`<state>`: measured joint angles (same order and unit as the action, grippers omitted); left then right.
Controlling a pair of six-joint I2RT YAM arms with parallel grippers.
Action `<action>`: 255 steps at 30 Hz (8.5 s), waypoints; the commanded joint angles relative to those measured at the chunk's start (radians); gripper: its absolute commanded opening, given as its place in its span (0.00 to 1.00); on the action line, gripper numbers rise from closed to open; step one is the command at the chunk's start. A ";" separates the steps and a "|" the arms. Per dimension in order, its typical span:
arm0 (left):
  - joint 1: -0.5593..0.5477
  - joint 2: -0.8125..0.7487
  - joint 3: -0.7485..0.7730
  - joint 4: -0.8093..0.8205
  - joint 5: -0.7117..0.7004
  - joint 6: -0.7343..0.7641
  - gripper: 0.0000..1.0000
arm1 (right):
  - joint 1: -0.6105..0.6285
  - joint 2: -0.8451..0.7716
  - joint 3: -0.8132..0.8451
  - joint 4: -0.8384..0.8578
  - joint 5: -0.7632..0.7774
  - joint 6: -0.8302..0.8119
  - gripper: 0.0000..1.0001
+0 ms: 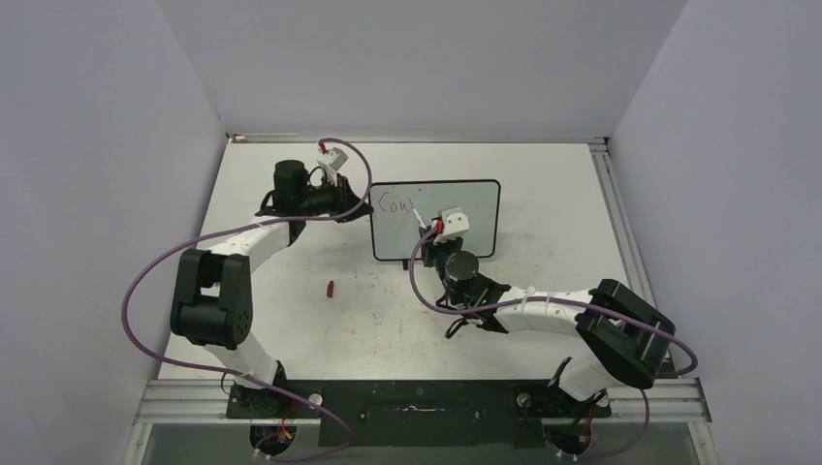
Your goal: Write a sentence on the whiteboard
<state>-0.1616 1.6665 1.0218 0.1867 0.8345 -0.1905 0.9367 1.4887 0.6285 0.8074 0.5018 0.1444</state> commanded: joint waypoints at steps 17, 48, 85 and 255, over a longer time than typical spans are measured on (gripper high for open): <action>0.009 -0.033 0.027 -0.001 0.005 0.009 0.00 | -0.016 0.001 0.042 0.057 0.019 -0.033 0.05; 0.010 -0.034 0.028 -0.006 0.003 0.011 0.00 | -0.046 -0.022 0.014 0.051 0.009 -0.026 0.05; 0.010 -0.033 0.030 -0.010 -0.005 0.011 0.00 | -0.055 -0.044 -0.003 0.061 -0.049 -0.026 0.05; 0.010 -0.042 0.028 -0.003 0.006 0.007 0.00 | -0.018 0.058 -0.082 0.079 0.030 0.000 0.05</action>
<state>-0.1555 1.6630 1.0218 0.1837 0.8249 -0.1886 0.9112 1.5173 0.5434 0.8738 0.5205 0.1177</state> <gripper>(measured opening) 0.085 0.153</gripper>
